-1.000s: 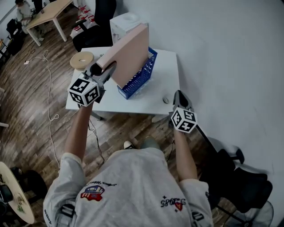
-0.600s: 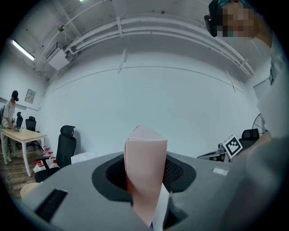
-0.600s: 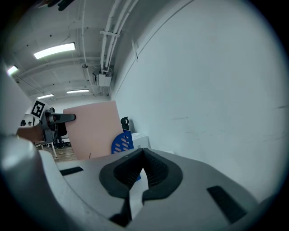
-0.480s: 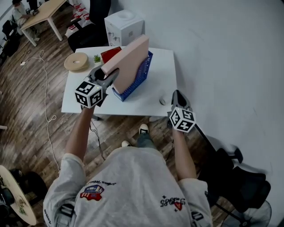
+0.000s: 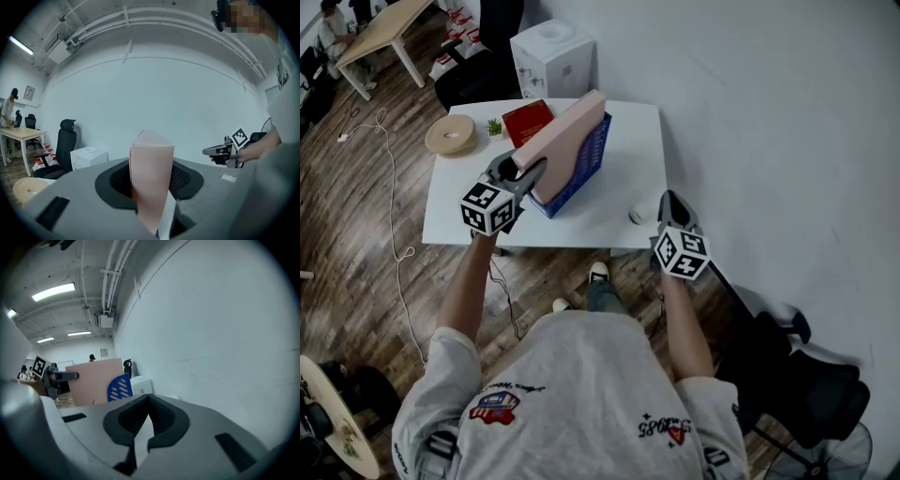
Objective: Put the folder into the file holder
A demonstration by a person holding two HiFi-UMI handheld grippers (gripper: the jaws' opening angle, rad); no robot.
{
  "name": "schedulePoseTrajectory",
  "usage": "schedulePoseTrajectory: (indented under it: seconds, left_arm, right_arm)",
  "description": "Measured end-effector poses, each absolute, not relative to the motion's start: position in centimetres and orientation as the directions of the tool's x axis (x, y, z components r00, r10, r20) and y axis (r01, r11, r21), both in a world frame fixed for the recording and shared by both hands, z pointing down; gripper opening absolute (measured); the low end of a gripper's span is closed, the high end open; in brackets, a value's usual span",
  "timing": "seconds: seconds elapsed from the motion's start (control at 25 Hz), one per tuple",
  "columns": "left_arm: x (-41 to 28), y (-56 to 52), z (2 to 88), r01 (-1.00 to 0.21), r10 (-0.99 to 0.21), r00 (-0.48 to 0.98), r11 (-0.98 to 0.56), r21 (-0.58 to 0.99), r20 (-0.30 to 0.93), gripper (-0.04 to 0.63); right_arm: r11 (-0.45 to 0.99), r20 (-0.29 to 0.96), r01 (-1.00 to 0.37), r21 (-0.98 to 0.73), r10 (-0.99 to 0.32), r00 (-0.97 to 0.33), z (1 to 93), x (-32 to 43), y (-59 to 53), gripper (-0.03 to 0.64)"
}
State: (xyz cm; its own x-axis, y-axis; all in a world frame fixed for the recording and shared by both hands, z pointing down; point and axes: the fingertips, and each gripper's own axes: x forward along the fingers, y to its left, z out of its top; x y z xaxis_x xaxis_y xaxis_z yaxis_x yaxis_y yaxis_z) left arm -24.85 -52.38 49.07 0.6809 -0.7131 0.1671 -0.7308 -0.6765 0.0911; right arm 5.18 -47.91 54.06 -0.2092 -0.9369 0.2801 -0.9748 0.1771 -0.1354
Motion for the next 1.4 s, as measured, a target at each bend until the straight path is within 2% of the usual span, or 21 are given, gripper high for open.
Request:
schedulePoseTrajectory:
  seconds: [0.92,1.4]
  left_arm:
    - [-23.9,-52.2,54.7,-0.709,-0.669,0.698,-0.695,0.118,0.256,0.184]
    - [-28.0,-48.7,54.7,-0.752,-0.707,0.656,-0.642,0.15,0.264,0.207]
  right_arm:
    - [0.165,0.301,-0.977,-0.134,-0.933,-0.198,55.4,5.1,-47.3,0.002]
    - [0.26,0.299,-0.959,-0.115,-0.911,-0.283,55.1,0.6,-46.8,0.002]
